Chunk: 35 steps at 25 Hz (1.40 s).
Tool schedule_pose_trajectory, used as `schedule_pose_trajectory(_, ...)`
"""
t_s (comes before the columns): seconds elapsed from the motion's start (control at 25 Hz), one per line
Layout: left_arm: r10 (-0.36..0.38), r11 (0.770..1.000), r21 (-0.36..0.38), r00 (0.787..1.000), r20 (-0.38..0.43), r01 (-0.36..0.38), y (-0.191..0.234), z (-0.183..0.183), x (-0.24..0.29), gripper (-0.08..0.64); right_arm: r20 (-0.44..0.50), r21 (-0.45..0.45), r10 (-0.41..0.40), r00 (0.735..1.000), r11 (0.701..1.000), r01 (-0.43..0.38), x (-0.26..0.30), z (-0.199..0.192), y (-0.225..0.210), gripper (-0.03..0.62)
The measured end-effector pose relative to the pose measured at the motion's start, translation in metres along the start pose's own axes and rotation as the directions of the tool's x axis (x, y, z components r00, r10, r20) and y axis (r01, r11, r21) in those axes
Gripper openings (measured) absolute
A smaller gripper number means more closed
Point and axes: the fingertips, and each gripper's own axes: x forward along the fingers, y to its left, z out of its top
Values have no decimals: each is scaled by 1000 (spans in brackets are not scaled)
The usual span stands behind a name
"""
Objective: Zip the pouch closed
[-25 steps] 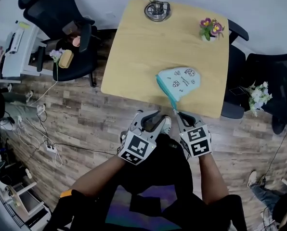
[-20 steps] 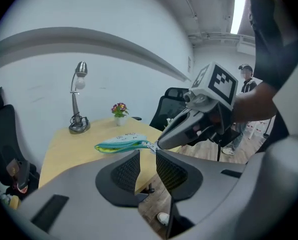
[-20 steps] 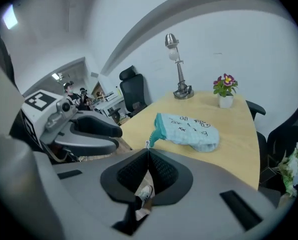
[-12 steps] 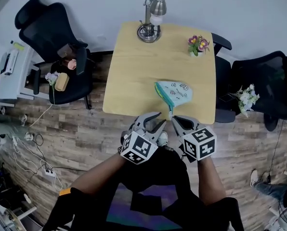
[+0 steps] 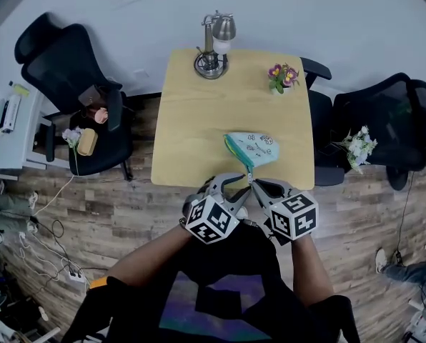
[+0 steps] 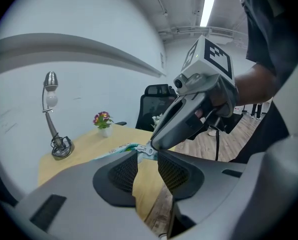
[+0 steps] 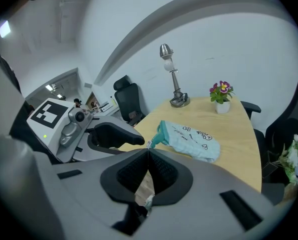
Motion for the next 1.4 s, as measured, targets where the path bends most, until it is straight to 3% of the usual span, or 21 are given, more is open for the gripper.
schedule_pose_trajectory(0.52, 34, 999, 2, 999, 14, -34, 10, 6, 3, 112, 10, -6, 21, 1000, 1000, -21, 0, 4, -6, 20)
schedule_pose_trajectory(0.88, 60, 998, 0, 997, 49, -60, 10, 18, 0, 50, 1, -25, 27, 1000, 999, -27, -3, 3, -10, 20)
schedule_pose_trajectory(1.4, 82, 997, -17, 996, 40, -81, 18, 21, 5, 12, -5, -63, 31, 1000, 998, -31, -5, 4, -10, 20)
